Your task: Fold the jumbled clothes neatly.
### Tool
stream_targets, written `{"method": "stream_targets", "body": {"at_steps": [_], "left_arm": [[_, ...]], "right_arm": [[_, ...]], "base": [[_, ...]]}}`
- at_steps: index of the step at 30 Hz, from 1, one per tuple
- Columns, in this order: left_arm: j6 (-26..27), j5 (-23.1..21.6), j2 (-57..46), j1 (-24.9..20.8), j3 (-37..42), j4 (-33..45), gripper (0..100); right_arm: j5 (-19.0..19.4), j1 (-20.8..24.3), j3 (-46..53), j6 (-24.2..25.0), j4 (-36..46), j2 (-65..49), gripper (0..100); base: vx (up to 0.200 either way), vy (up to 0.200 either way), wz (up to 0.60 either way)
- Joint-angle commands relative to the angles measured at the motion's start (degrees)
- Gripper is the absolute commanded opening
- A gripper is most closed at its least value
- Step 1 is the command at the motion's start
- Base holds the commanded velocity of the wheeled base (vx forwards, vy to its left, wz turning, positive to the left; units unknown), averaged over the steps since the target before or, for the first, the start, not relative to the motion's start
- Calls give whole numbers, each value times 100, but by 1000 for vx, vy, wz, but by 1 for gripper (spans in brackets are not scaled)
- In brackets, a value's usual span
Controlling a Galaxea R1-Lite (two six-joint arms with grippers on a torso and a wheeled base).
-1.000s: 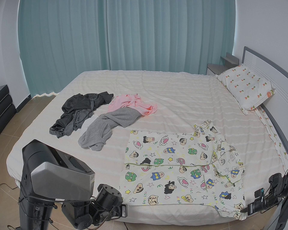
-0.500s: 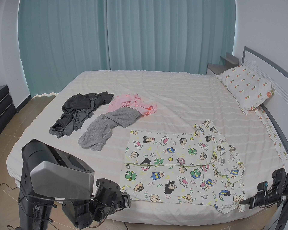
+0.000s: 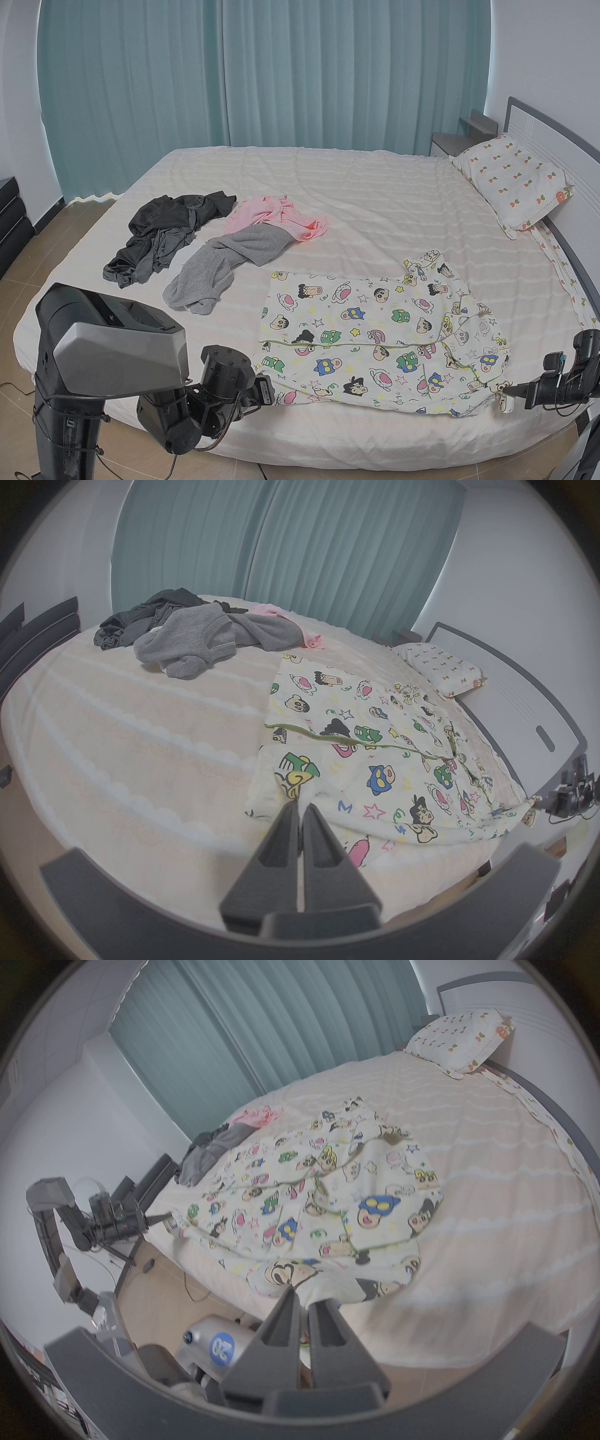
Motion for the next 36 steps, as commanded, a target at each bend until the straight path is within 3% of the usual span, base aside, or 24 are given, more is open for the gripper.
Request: {"method": "stream_targets", "body": {"at_steps": [1,5,16,21,36], "left_arm": [[-5,-30,-98,163,-709,580,0],[-22,-56,-159,303,-1184,1222,0],[-321,-144,-71,514,-2362,2769,0],[-383,-461,113,558,-2986,3410,0],[-875,-417,869,717,-4137,3648,0]], "right_arm": [[203,291,-578,656,2,-95,0],[203,405,-894,1263,11,-60,0],[141,476,-1509,1553,11,318,0],[141,581,-1905,2080,-7,424,0],[-403,889,-2740,2730,-24,942,0]], "base": [[0,0,0],[0,0,0],[0,0,0],[0,0,0],[0,0,0]]}}
